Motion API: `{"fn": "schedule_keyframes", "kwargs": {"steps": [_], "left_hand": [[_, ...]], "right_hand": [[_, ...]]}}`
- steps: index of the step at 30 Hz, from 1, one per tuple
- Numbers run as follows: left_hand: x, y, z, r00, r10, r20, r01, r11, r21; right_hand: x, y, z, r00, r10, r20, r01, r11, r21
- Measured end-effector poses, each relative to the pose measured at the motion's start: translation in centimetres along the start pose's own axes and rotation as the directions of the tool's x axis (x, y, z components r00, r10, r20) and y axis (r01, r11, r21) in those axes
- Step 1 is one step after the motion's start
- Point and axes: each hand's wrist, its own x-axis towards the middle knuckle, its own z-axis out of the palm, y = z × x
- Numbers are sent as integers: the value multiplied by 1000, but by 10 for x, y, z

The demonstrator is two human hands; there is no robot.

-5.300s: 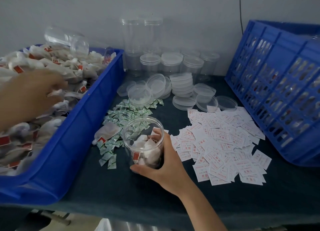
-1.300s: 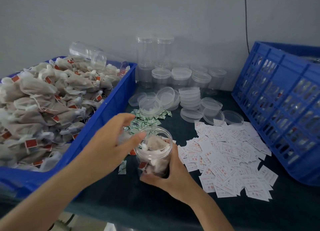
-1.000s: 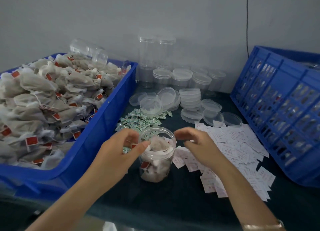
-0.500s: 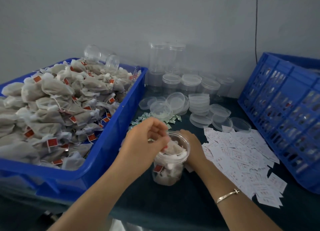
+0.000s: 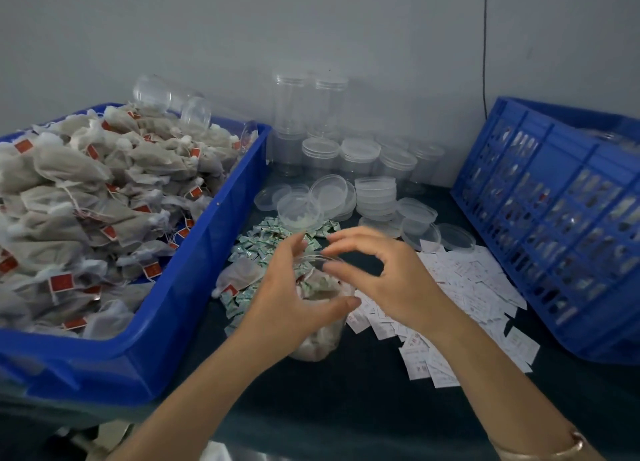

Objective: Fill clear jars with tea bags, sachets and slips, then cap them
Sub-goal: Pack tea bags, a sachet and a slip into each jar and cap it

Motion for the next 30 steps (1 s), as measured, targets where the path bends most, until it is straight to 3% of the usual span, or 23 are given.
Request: {"fn": "schedule_keyframes", "kwargs": {"steps": [3,7,11,14,16,18,21,23,25,27,30], "left_hand": [[-2,-6,7,996,45,-83,-46,999,-1],[-3,-12,11,985,98,-143,-99,995,4],[-5,-14,17,969,131,-208,-142,989,-35],[-5,-16,19,964,148,-221,-159,987,-32],[-4,-16,19,960,163,-229,-174,984,-26],[-4,-16,19,956,169,-240,-182,983,-34],[-4,-18,19,954,171,-244,-188,981,-47],[-4,-21,20,954,173,-243,-190,981,-47],[-4,-22,20,953,178,-244,-195,980,-45],[-3,-21,21,954,181,-241,-201,978,-63],[-4,-20,21,958,165,-234,-196,974,-115]], "right_hand": [[11,27,-3,982,135,-130,-132,991,26],[24,79,9,889,453,-67,-453,849,-273],[22,107,33,850,524,-56,-493,755,-433],[26,105,33,835,548,-56,-513,737,-439],[27,102,30,834,550,-35,-520,764,-381],[24,93,26,844,534,-48,-531,819,-216],[19,70,11,871,465,-157,-471,882,4],[18,44,-6,891,393,-225,-351,913,206],[15,13,-25,948,276,-157,-181,877,446],[12,-10,-33,993,116,7,-109,914,390],[12,-21,-19,965,107,238,-98,994,-49]]}}
